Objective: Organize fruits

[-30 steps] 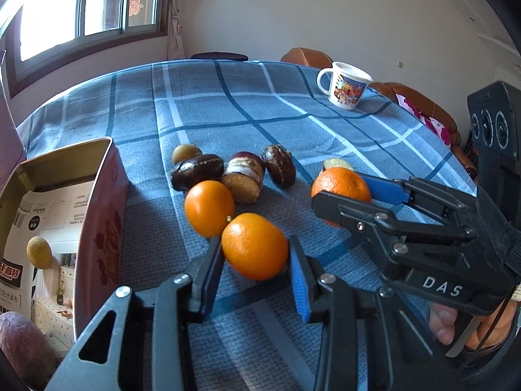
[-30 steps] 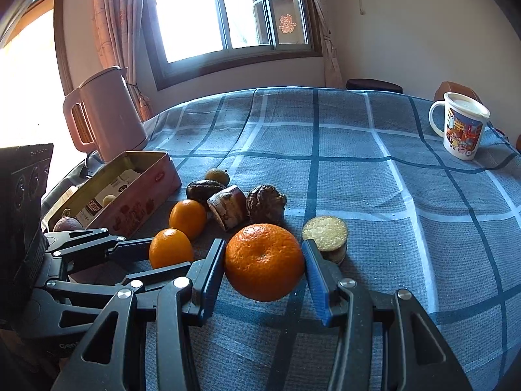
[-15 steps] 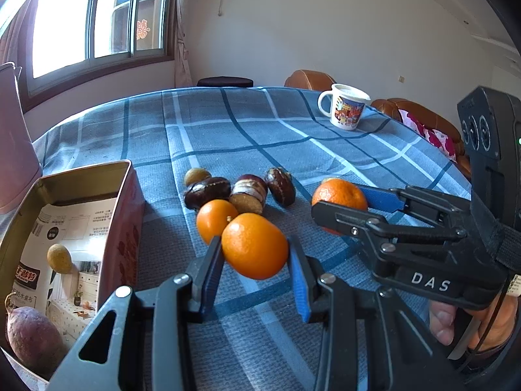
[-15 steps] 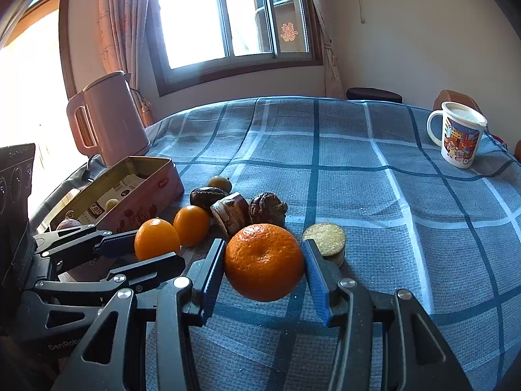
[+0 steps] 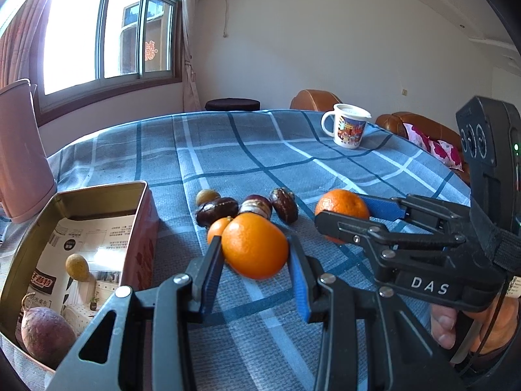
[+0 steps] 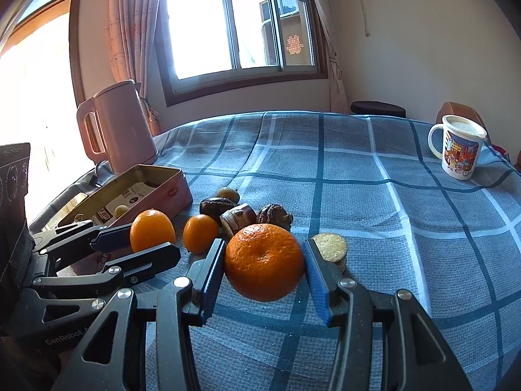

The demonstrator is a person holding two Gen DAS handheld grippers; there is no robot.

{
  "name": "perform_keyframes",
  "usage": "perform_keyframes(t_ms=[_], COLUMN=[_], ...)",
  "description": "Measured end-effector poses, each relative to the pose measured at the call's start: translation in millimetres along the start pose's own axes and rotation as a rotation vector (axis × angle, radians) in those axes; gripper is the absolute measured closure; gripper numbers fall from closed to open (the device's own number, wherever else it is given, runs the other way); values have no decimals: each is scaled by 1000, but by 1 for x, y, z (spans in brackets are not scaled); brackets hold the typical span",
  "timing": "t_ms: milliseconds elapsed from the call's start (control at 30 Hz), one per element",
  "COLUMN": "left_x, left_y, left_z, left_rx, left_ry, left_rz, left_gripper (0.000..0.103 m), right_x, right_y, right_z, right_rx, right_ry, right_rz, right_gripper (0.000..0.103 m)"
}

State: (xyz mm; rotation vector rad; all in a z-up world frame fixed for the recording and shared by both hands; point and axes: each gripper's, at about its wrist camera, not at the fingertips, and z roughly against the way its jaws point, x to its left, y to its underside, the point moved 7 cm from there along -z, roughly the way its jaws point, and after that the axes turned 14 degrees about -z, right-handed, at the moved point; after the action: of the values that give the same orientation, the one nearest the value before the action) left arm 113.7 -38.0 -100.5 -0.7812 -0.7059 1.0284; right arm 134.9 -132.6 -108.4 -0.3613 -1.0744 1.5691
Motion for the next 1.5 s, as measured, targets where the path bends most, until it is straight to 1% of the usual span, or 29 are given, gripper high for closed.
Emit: perform_keyframes(t_ms=[933, 1500], left_x=[-4, -8], left_y=[-6, -8], left_z=[18, 29], left_rx=[-82, -132], left_ry=[-72, -101], left_rz=[-42, -68], left_gripper=[63, 63], right_x=[3, 6], right_y=[-3, -4], right_z=[12, 20], right_rx=[-68, -115], right_ry=[-9, -6], right_rz=[20, 37], right_gripper=[53, 53])
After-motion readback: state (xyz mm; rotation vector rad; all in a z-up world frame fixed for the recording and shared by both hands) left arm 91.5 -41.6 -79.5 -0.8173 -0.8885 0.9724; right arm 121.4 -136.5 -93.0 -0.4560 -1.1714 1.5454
